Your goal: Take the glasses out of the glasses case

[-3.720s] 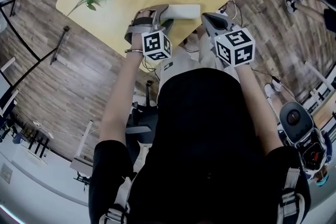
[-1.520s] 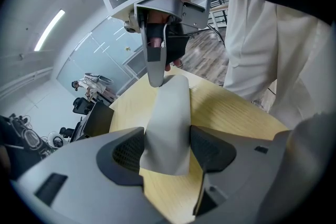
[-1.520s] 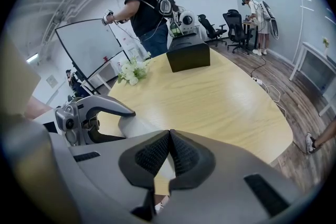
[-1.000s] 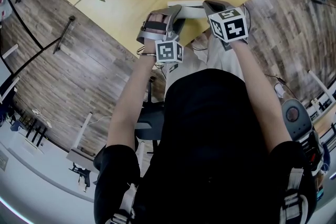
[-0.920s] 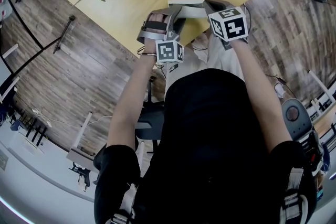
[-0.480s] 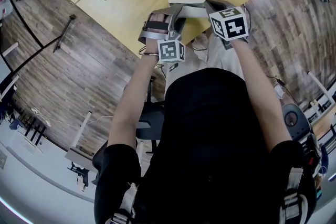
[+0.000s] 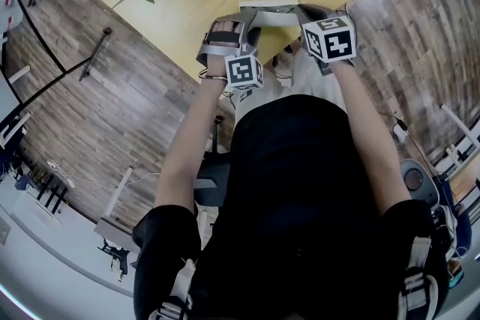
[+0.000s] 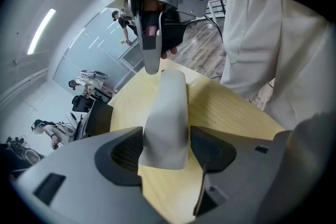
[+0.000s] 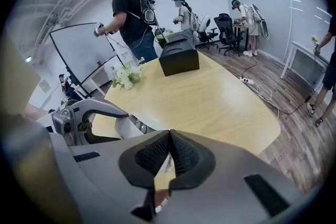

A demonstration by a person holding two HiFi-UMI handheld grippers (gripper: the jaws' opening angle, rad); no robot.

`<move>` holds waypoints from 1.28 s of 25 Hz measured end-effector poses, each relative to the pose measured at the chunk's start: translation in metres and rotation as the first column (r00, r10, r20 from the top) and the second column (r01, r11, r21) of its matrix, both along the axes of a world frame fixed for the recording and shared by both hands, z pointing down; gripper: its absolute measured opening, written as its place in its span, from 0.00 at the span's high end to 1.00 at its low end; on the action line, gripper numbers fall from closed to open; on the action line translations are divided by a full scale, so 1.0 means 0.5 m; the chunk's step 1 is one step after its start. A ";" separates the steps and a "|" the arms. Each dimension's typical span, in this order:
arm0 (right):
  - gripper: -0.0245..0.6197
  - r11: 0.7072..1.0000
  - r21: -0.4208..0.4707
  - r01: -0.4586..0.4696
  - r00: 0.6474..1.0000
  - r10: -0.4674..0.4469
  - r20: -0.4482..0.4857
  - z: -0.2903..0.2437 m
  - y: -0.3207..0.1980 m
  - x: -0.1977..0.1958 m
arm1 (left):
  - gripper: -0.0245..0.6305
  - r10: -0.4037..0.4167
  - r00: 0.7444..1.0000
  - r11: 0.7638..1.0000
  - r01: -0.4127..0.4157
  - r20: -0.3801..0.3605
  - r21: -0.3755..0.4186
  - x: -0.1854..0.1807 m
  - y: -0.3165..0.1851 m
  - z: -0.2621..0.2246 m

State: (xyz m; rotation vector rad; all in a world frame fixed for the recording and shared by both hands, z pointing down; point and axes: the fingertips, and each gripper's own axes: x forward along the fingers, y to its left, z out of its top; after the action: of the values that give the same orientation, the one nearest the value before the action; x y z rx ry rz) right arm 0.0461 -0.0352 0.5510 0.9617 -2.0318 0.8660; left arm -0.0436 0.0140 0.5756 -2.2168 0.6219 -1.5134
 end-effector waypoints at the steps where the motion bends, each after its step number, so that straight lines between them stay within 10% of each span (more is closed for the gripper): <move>1: 0.93 1.000 0.003 -0.003 1.000 0.003 0.003 -0.004 0.003 0.002 | 0.52 0.001 1.000 1.000 -0.001 -0.001 -0.011 0.001 0.002 -0.002; 18: 0.93 1.000 0.022 -0.011 0.999 0.010 0.033 -0.054 0.056 0.016 | 0.52 -0.108 0.957 0.950 0.020 -0.268 -0.310 0.017 0.085 -0.055; 32: 0.93 0.996 0.057 0.068 0.997 -0.069 0.017 -0.077 0.046 -0.008 | 0.71 -0.463 0.745 0.774 0.076 -0.480 -0.628 0.005 0.107 -0.094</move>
State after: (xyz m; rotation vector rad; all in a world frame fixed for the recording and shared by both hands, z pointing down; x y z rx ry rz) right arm 0.0420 -0.0121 0.5127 0.9120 -2.1028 0.7884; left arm -0.0410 0.0674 0.5285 -3.2956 0.7974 -1.1668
